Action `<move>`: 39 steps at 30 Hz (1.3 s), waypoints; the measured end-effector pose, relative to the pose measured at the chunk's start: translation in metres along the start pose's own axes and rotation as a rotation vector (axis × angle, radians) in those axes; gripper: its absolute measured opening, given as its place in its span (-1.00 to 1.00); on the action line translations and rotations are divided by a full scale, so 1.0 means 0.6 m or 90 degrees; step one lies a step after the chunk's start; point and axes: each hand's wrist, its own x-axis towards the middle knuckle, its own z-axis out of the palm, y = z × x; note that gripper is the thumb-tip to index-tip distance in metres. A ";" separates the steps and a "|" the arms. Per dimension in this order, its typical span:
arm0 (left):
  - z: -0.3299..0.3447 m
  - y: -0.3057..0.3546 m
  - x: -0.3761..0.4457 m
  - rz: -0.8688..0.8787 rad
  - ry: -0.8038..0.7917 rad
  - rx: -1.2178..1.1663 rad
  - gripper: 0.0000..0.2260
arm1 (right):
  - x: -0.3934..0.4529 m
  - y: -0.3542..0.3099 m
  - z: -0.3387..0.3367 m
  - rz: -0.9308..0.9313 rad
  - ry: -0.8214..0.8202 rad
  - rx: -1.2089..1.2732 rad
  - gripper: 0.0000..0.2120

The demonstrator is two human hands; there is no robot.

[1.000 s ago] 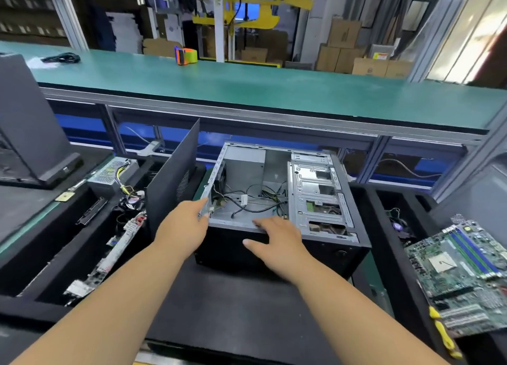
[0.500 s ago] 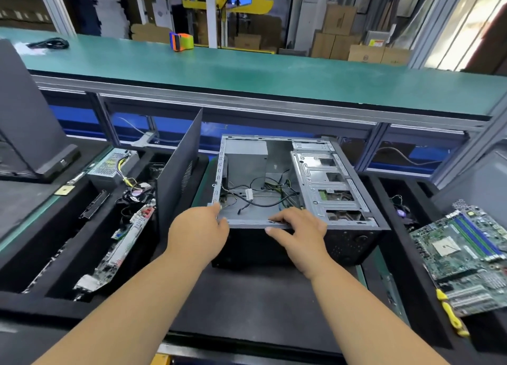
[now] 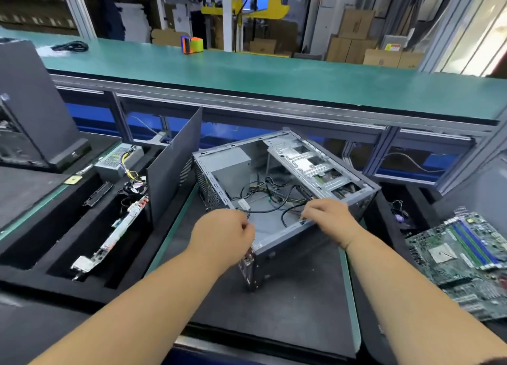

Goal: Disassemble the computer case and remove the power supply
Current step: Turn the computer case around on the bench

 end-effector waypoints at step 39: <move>0.035 -0.237 0.166 0.197 -0.081 0.007 -0.33 | -0.028 -0.143 0.199 0.016 0.048 -0.294 -0.71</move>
